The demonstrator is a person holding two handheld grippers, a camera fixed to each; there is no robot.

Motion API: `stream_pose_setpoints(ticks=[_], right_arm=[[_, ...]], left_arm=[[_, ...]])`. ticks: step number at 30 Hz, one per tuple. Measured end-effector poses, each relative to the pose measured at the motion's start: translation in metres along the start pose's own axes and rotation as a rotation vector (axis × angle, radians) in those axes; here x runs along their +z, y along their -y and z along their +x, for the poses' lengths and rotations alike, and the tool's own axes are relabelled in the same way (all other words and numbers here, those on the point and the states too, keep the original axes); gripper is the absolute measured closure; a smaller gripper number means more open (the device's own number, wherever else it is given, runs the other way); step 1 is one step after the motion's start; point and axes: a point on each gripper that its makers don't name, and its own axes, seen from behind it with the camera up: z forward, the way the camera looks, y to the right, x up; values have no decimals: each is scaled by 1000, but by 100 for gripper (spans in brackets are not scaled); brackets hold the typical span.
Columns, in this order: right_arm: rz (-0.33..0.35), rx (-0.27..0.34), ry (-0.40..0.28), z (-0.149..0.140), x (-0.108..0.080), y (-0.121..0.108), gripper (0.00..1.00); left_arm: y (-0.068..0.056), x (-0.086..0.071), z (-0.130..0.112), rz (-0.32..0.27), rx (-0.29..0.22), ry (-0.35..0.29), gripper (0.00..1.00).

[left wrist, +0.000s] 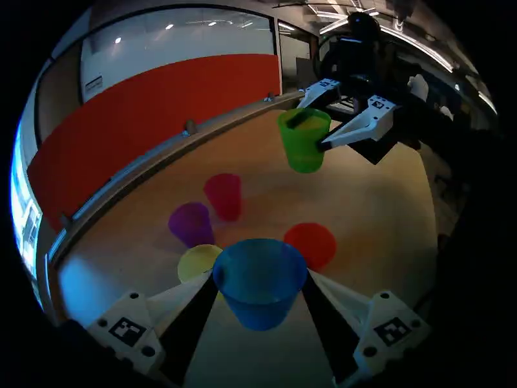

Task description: Pour water

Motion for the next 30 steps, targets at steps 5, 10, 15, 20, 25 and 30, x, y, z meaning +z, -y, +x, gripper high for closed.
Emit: stream_pose_setpoints(ticks=[5, 10, 15, 20, 25, 30], right_arm=[[0, 5, 11, -7, 4, -5, 12], [2, 9, 17, -11, 8, -8, 12], [1, 12, 23, -16, 12, -12, 12], [0, 15, 28, -19, 15, -14, 12], [-1, 17, 32, -20, 18, -16, 12], [1, 16, 35, -19, 21, -16, 12]], left_arm=[[-4, 11, -12, -27, -5, 23, 13], [-5, 21, -22, -42, -20, 35, 13], [-5, 30, -33, -50, -30, 49, 13], [-5, 38, -42, -51, -30, 54, 13], [-5, 45, -46, -53, -24, 55, 13], [-7, 50, -49, -63, -24, 57, 13]])
